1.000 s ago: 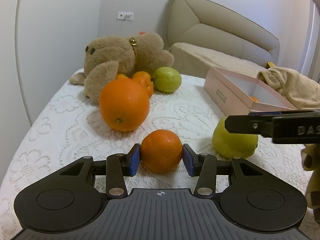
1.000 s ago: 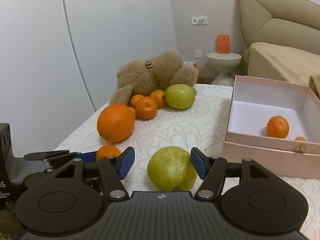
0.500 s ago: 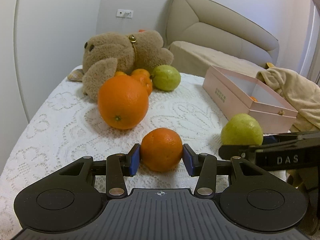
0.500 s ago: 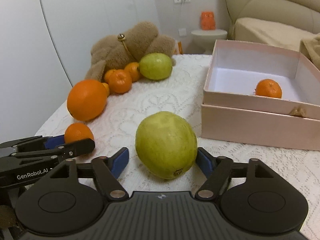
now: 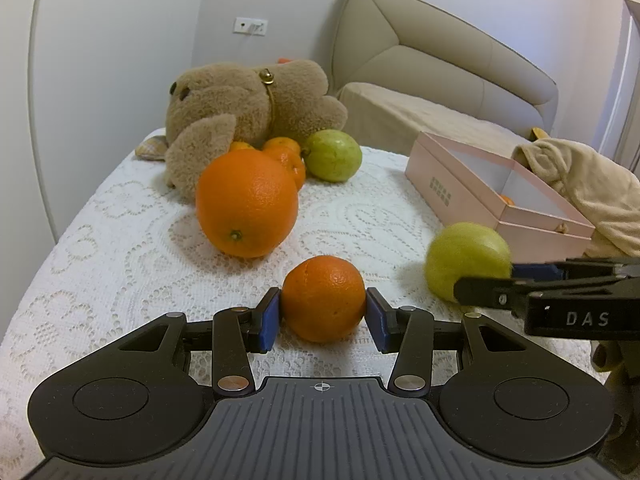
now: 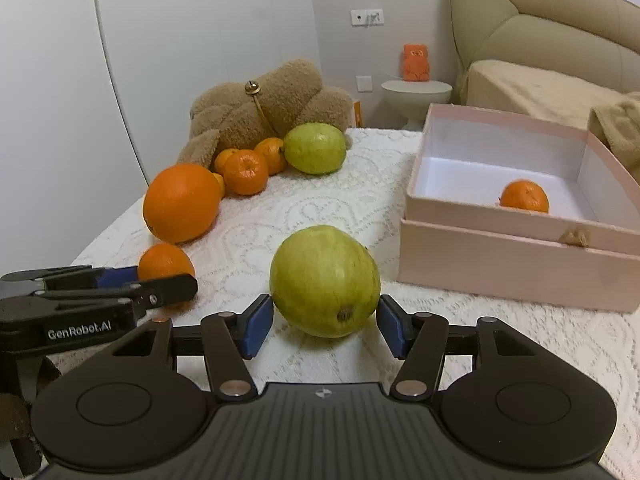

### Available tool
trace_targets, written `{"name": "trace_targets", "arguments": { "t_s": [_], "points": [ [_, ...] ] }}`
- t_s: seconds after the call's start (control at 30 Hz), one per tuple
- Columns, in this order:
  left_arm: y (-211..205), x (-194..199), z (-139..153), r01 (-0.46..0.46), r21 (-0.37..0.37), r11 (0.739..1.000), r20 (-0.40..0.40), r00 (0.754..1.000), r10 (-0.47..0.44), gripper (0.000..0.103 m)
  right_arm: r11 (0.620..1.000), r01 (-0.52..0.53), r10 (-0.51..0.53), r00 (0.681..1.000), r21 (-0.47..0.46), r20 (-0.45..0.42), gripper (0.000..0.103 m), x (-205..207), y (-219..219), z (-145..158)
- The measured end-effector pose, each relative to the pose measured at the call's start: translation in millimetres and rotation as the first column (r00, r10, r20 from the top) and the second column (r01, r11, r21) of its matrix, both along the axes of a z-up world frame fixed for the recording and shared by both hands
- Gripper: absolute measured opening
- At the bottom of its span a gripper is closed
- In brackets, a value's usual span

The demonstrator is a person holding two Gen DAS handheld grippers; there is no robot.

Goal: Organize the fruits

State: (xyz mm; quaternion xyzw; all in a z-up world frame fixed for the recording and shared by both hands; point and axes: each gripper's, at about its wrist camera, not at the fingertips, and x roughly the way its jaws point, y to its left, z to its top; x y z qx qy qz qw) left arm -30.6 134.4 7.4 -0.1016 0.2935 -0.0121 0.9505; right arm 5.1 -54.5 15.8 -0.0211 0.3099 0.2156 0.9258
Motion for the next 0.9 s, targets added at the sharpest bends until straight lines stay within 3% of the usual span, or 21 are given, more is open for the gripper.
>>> {"name": "trace_targets", "arguments": {
  "t_s": [0.4, 0.9],
  "points": [
    [1, 0, -1, -0.002, -0.008, 1.000, 0.001, 1.000, 0.002, 0.050, 0.996, -0.085, 0.087, 0.991, -0.023, 0.098, 0.057, 3, 23, 17],
    [1, 0, -2, -0.003, -0.020, 1.000, -0.002, 1.000, 0.003, 0.050, 1.000, 0.008, -0.007, 0.999, -0.029, 0.032, 0.075, 38, 27, -5]
  ]
}}
